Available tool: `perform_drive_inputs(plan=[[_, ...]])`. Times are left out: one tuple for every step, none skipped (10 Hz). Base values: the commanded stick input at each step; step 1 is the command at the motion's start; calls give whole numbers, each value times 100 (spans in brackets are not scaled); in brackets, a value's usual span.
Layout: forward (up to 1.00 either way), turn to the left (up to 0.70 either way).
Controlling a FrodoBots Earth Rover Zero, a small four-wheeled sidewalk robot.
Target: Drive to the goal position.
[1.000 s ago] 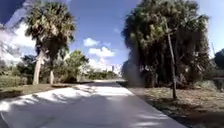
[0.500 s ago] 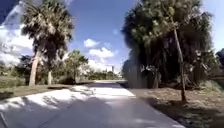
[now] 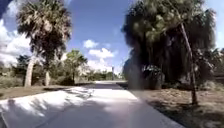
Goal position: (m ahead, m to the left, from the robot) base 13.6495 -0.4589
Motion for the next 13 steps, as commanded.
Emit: perform_drive_inputs(plan=[[70, 0], [70, 0], [70, 0], [70, 0], [70, 0], [70, 0], [70, 0], [70, 0], [70, 0], [70, 0], [70, 0], [70, 0], [70, 0]])
